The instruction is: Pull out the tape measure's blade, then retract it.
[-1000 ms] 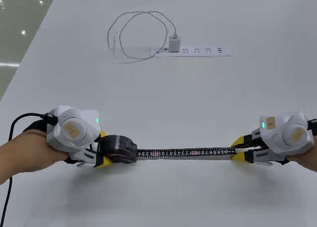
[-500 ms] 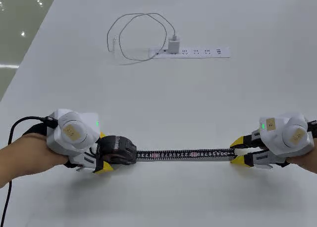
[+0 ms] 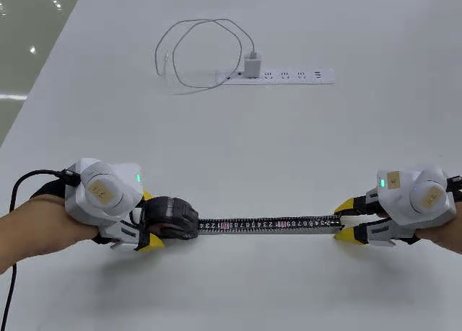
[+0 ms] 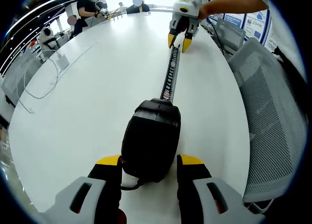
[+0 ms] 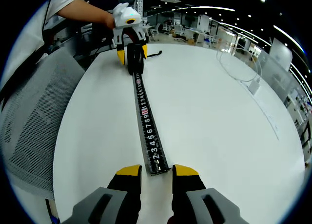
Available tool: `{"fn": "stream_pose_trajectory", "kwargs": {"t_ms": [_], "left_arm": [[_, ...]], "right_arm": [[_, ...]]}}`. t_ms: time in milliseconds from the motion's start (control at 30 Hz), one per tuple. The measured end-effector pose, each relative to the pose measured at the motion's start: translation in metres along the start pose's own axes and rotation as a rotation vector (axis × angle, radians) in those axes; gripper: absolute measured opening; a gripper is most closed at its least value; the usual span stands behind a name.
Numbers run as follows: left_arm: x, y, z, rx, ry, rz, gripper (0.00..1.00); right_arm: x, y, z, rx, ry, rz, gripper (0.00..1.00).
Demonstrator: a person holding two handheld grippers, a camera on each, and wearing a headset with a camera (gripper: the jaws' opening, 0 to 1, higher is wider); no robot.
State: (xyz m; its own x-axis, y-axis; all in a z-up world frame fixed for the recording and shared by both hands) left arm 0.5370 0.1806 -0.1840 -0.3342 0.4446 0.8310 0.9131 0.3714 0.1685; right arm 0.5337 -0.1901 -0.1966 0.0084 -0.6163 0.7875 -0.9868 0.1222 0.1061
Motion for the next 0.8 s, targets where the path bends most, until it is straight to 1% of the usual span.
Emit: {"fn": "stream_pose_trajectory", "kwargs": {"t_ms": [133, 233, 367, 433, 500, 567, 667, 700, 733, 767, 800], "left_arm": [[0.004, 0.000, -0.001, 0.036, -0.024, -0.011, 0.44], [0.003, -0.001, 0.001, 0.037, -0.025, -0.013, 0.44], [0.005, -0.002, -0.001, 0.048, -0.035, -0.019, 0.44], [0.006, -0.002, -0.002, 0.059, -0.047, -0.022, 0.45], [0.009, -0.002, -0.003, 0.074, -0.068, -0.026, 0.46], [0.010, -0.003, -0.002, 0.085, -0.069, -0.033, 0.46], [0.013, -0.006, -0.002, 0.115, -0.087, -0.042, 0.48], [0.016, -0.004, -0.004, 0.119, -0.123, -0.079, 0.49], [0.017, -0.006, -0.003, 0.127, -0.116, -0.073, 0.48], [0.018, -0.007, -0.003, 0.147, -0.118, -0.064, 0.49], [0.020, -0.007, -0.002, 0.162, -0.129, -0.078, 0.50]], "right_arm": [[0.003, -0.001, -0.003, -0.049, -0.053, 0.010, 0.23], [0.003, 0.001, -0.003, -0.047, -0.052, 0.008, 0.23], [0.004, 0.001, -0.004, -0.055, -0.062, 0.014, 0.23], [0.006, 0.002, -0.005, -0.053, -0.068, 0.025, 0.23], [0.007, 0.003, -0.007, -0.061, -0.080, 0.034, 0.24], [0.007, 0.005, -0.007, -0.067, -0.083, 0.041, 0.26], [0.006, 0.009, -0.008, -0.075, -0.094, 0.053, 0.27], [0.006, 0.010, -0.009, -0.074, -0.103, 0.062, 0.26], [0.006, 0.012, -0.009, -0.074, -0.105, 0.068, 0.26], [0.007, 0.012, -0.009, -0.075, -0.108, 0.076, 0.28], [0.007, 0.013, -0.010, -0.080, -0.116, 0.086, 0.29]]}}
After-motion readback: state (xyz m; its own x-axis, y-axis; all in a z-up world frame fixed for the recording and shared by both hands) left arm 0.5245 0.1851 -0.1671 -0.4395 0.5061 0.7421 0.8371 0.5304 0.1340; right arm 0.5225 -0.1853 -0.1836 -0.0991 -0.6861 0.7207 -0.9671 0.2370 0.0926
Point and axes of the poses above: the centre of the closed fingertips' face, and the gripper's own axes: x roughly backward along the fingers, y roughly to its left, z roughly out of its underside, the point moved 8 cm from there along x, roughly backward along the fingers, and after that the axes turned 9 degrees about -z, right-handed, at the moved point
